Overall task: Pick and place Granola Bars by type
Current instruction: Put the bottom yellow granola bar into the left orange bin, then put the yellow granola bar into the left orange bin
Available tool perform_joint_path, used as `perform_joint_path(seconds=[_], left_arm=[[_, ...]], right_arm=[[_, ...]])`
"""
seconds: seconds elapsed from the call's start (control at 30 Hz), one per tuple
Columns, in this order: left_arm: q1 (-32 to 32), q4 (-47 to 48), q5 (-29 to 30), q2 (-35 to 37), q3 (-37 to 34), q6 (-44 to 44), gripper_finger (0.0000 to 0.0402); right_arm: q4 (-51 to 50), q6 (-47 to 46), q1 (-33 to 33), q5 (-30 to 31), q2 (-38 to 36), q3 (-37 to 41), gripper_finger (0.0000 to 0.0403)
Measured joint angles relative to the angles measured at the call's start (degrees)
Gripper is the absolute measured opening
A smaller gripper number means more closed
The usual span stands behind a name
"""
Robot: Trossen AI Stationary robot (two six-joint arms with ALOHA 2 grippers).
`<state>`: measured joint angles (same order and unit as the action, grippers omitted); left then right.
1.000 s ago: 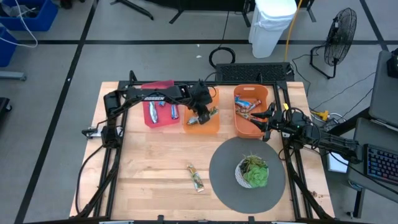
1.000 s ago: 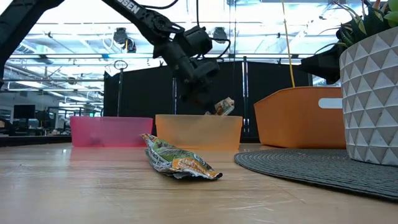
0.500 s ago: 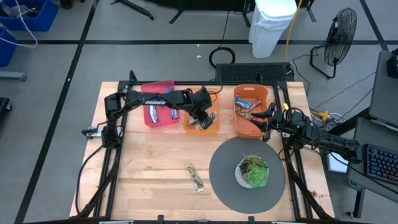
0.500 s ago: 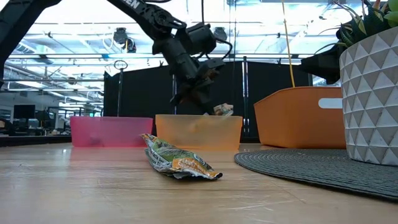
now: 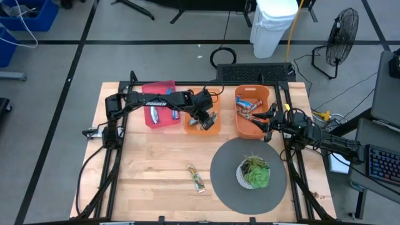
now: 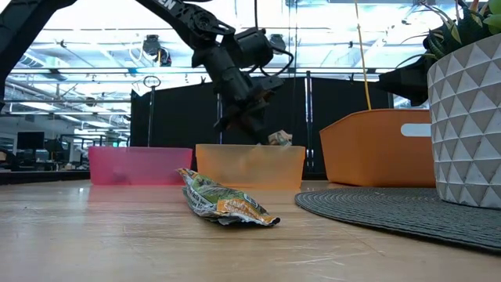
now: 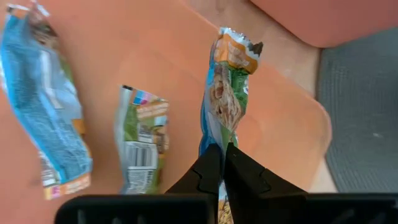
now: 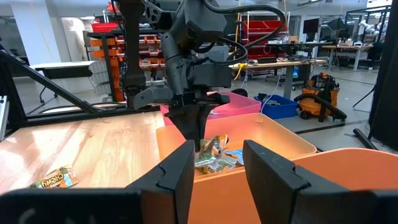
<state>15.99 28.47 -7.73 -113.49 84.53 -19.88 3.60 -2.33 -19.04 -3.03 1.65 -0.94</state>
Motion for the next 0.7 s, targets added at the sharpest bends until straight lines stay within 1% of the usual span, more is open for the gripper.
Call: perform_joint_path(seconds=[0.1,0.4,0.53,0.6,0.7], left_arm=[[0.0,0.0,1.3,0.0,0.0,0.1,0.0025],[0.0,0.0,1.8,0.0,0.0,0.2,0.0026],[0.0,0.0,3.3,0.0,0.0,2.2,0.0026],[0.0,0.1,2.2,0.2,0.0,4.0,0.0026],[-1.0,1.0,-1.6,2.0,-0.1,6.4,0.0026]], right_arm=[[0.0,0.0,0.0,0.0,0.0,0.0,0.0128],[0.0,0.0,0.0,0.0,0.0,0.0,0.0128],[0.0,0.0,0.0,0.0,0.0,0.0,0.0128],[0.0,0.0,0.0,0.0,0.0,0.0,0.0128],[0.0,0.0,0.0,0.0,0.0,0.0,0.0128]])
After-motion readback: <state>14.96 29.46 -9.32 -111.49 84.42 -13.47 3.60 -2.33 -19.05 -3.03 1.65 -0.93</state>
